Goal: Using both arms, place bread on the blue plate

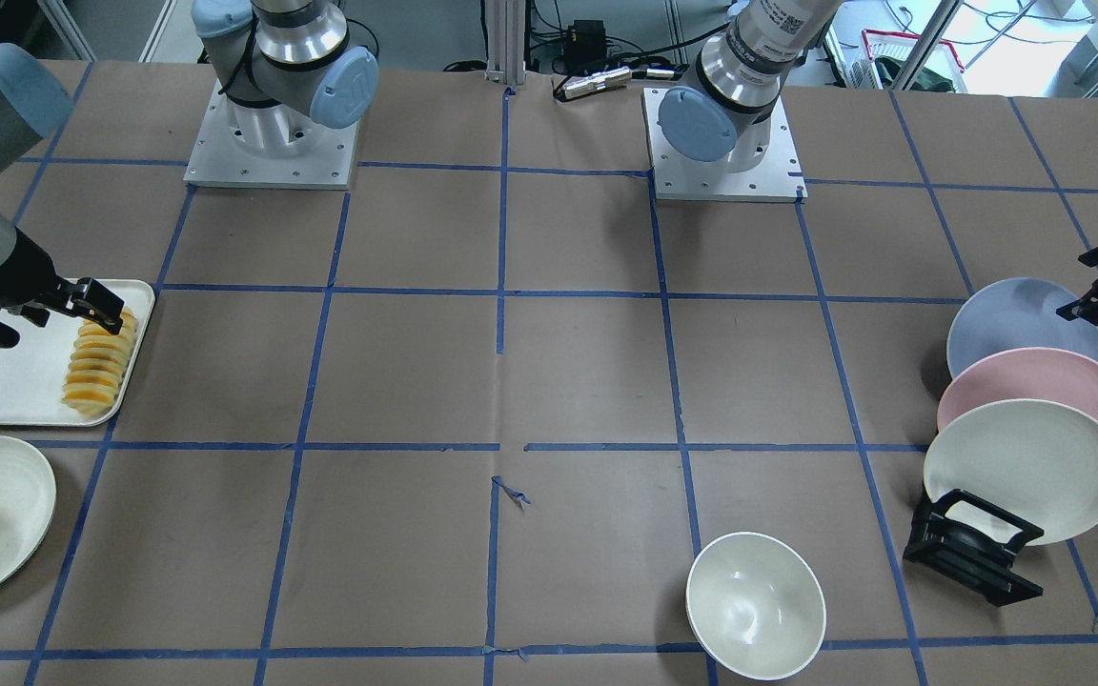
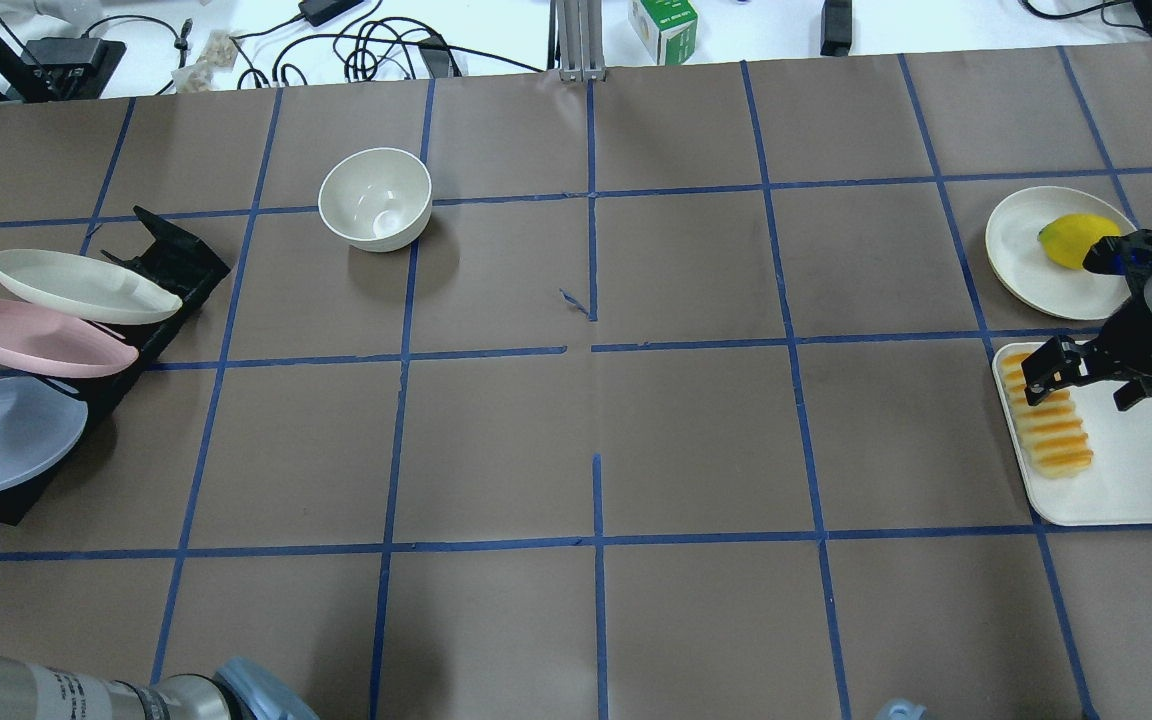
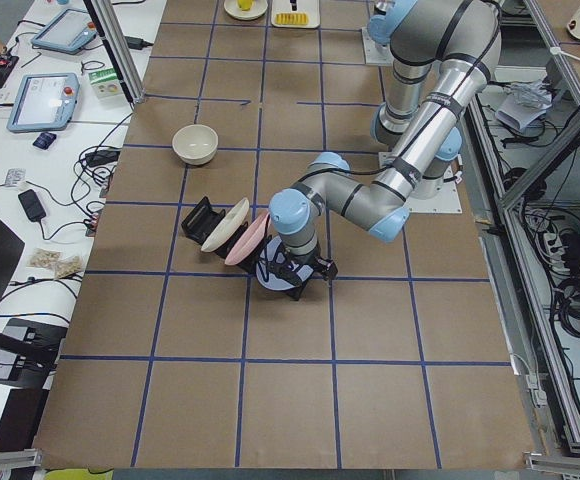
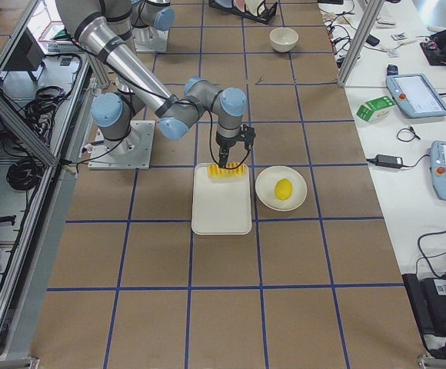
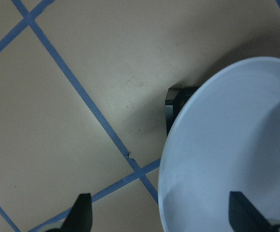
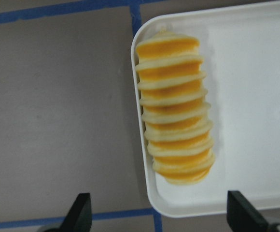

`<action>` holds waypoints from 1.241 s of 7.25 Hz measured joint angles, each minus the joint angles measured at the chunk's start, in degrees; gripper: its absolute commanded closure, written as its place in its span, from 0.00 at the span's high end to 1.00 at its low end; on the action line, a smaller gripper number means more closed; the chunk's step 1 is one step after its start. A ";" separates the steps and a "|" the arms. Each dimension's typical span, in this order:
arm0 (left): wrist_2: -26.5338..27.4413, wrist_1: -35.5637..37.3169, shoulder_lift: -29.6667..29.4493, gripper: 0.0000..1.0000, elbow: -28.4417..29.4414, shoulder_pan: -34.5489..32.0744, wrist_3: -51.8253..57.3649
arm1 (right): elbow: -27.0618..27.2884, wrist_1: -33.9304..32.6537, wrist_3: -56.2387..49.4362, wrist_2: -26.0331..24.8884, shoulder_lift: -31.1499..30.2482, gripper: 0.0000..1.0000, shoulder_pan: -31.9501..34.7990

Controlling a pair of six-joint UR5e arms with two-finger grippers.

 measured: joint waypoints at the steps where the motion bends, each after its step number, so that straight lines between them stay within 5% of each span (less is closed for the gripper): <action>1: -0.02 0.48 -0.49 0.70 0.10 -0.16 -0.15 | -0.09 -1.27 0.32 0.11 1.46 1.00 -0.02; 5: -4.36 1.11 -1.35 0.32 -0.04 -0.61 -1.25 | -0.87 -2.08 0.05 0.16 5.23 0.97 -0.05; 7: -4.91 1.15 -1.71 0.16 0.26 -0.68 -1.02 | -1.25 -2.07 -0.11 0.11 6.69 0.38 -0.05; 9: -4.61 1.17 -1.37 0.14 1.16 -0.73 -0.51 | -1.66 -1.83 -0.06 0.03 6.99 0.00 -0.05</action>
